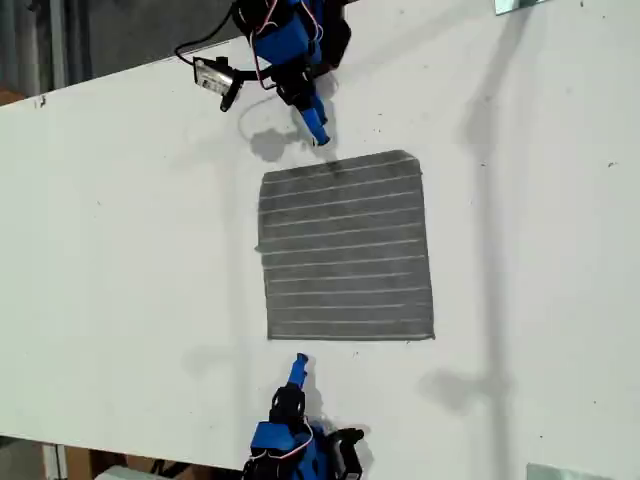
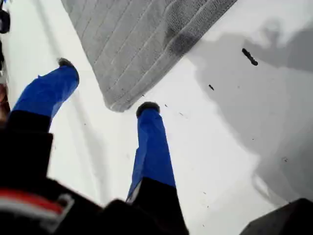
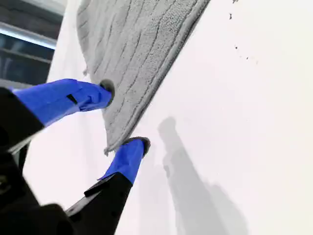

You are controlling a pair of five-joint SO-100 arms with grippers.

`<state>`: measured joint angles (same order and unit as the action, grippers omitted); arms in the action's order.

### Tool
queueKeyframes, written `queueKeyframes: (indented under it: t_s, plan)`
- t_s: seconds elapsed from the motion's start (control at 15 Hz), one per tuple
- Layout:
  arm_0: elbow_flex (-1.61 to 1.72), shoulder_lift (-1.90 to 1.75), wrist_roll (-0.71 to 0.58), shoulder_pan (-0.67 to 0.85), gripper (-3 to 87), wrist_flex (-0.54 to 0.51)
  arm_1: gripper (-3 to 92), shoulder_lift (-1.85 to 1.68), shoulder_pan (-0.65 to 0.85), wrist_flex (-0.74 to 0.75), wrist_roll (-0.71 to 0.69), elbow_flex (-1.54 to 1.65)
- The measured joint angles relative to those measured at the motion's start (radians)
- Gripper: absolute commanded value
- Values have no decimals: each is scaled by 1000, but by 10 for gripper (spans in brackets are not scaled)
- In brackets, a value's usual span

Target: Grasp corners of a square towel and fold twice.

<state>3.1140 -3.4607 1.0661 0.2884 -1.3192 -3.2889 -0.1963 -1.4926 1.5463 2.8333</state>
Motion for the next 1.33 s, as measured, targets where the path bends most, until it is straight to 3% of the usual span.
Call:
queueKeyframes:
  t_s: [0.07,0.13,0.2,0.27,0.33,0.53,0.67,0.73,0.87,1.0,1.13,1.33]
  plan:
    - [3,0,11,-6,119,5,186,3,-14,2,9,14]
    - [8,0,126,-115,121,6,193,14,-103,75,55,74]
    - [8,5,322,-241,124,9,200,5,-147,103,71,83]
    - [11,9,446,-276,131,11,202,8,-152,117,74,84]
    - [12,8,486,-282,144,11,204,9,-169,118,74,84]
    - [9,8,561,-311,163,11,231,17,-164,120,51,86]
    - [-60,2,535,-287,164,9,245,123,-11,11,-106,-83]
    - [-126,8,485,-250,162,17,253,275,60,-14,-192,-236]
    - [-330,275,440,-236,166,51,254,749,77,6,-229,-509]
    - [-609,810,463,-301,168,64,269,1157,-14,120,-170,-586]
    - [-739,1236,534,-405,163,133,294,1307,-184,250,-20,-586]
    - [-749,1381,620,-502,161,218,308,1379,-433,431,153,-586]
